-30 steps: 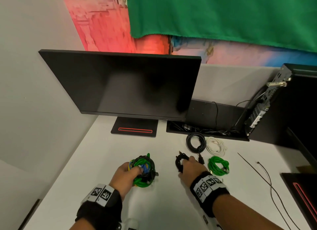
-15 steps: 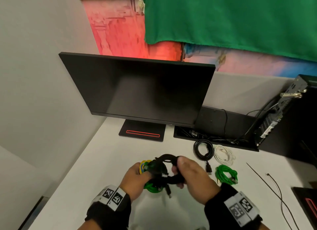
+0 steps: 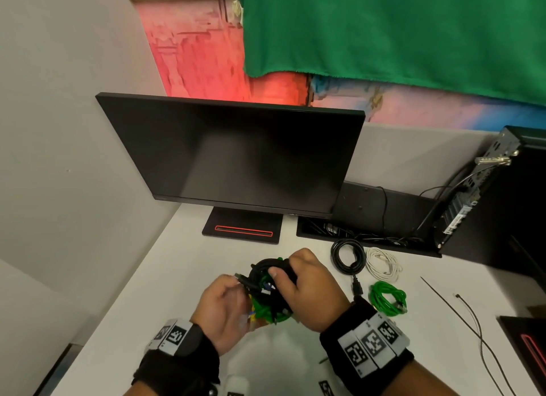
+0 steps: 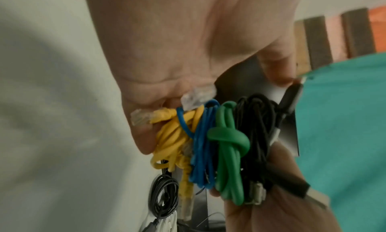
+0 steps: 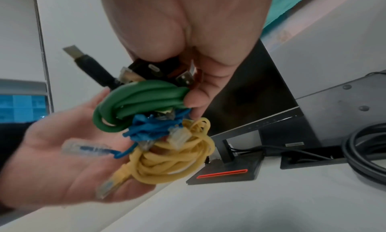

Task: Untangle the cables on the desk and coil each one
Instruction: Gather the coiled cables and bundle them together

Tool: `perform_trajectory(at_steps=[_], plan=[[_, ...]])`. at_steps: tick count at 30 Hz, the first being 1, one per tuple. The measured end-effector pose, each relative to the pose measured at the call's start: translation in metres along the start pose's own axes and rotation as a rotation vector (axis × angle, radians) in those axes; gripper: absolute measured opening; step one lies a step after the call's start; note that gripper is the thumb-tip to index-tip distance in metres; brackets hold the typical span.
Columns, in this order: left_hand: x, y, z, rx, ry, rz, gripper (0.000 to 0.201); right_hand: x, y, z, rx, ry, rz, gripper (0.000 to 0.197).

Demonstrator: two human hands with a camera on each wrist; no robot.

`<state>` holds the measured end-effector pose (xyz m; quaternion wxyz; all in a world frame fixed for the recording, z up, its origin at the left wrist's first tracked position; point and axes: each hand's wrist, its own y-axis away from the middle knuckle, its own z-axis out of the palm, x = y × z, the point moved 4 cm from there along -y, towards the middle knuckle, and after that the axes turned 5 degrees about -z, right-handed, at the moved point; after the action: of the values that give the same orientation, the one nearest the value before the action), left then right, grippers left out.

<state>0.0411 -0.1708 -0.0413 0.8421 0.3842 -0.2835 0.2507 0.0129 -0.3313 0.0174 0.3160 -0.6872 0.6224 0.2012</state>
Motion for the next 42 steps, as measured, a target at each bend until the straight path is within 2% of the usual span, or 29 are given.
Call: perform_trajectory(at_steps=[2, 5, 8, 12, 17, 19, 21, 23, 24, 26, 28, 29, 30, 32, 34, 36, 38, 40, 42], plan=[[0.000, 0.000, -0.001, -0.030, -0.002, -0.021, 0.063, 0.002, 0.000, -0.001, -0.029, -0.005, -0.005, 0.030], [0.007, 0.002, 0.007, 0.026, -0.202, 0.015, 0.057, 0.006, 0.004, 0.002, -0.060, -0.025, -0.026, 0.029], [0.008, -0.001, 0.010, 0.106, -0.321, 0.036, 0.068, 0.009, 0.008, 0.003, -0.050, -0.027, -0.029, 0.030], [0.009, -0.005, 0.019, 0.135, -0.459, 0.095, 0.075, 0.017, 0.014, 0.001, -0.002, -0.039, -0.029, 0.028], [0.000, -0.019, 0.024, 0.192, -0.517, 0.194, 0.061, 0.022, 0.018, 0.000, 0.029, -0.070, -0.010, 0.021], [-0.009, -0.024, 0.028, 0.197, -0.486, 0.209, 0.047, 0.030, 0.026, 0.001, 0.008, -0.097, 0.038, 0.027], [-0.017, -0.027, 0.028, 0.207, -0.480, 0.210, 0.039, 0.038, 0.034, 0.003, -0.060, -0.125, 0.092, 0.041], [-0.023, -0.032, 0.023, 0.222, -0.470, 0.202, 0.041, 0.053, 0.045, 0.001, -0.101, -0.194, 0.180, 0.052], [-0.025, -0.034, 0.020, 0.231, -0.455, 0.195, 0.043, 0.066, 0.051, -0.004, -0.080, -0.249, 0.241, 0.048], [-0.028, -0.038, 0.015, 0.243, -0.421, 0.188, 0.037, 0.105, 0.063, -0.029, 0.087, -0.298, 0.388, 0.025], [-0.029, -0.038, 0.011, 0.252, -0.405, 0.185, 0.026, 0.163, 0.083, -0.071, 0.337, -0.246, 0.650, 0.007], [-0.029, -0.037, 0.010, 0.253, -0.401, 0.185, 0.027, 0.191, 0.095, -0.095, 0.428, -0.170, 0.783, 0.007], [-0.029, -0.036, 0.010, 0.252, -0.396, 0.187, 0.031, 0.217, 0.108, -0.116, 0.459, -0.086, 0.901, 0.014], [-0.029, -0.035, 0.009, 0.256, -0.388, 0.181, 0.037, 0.255, 0.128, -0.145, 0.368, 0.073, 1.116, 0.028], [-0.030, -0.035, 0.007, 0.269, -0.380, 0.169, 0.030, 0.275, 0.138, -0.155, 0.224, 0.173, 1.259, 0.032], [-0.031, -0.035, 0.006, 0.283, -0.376, 0.157, 0.024, 0.287, 0.142, -0.153, 0.108, 0.303, 1.237, 0.028], [-0.029, -0.034, 0.005, 0.292, -0.376, 0.157, 0.030, 0.291, 0.144, -0.146, 0.008, 0.312, 1.280, 0.028], [-0.026, -0.033, 0.003, 0.298, -0.371, 0.162, 0.039, 0.291, 0.144, -0.143, 0.038, 0.250, 1.302, 0.034], [-0.024, -0.032, 0.003, 0.312, -0.363, 0.163, 0.029, 0.293, 0.141, -0.140, 0.086, 0.181, 1.241, 0.033]])
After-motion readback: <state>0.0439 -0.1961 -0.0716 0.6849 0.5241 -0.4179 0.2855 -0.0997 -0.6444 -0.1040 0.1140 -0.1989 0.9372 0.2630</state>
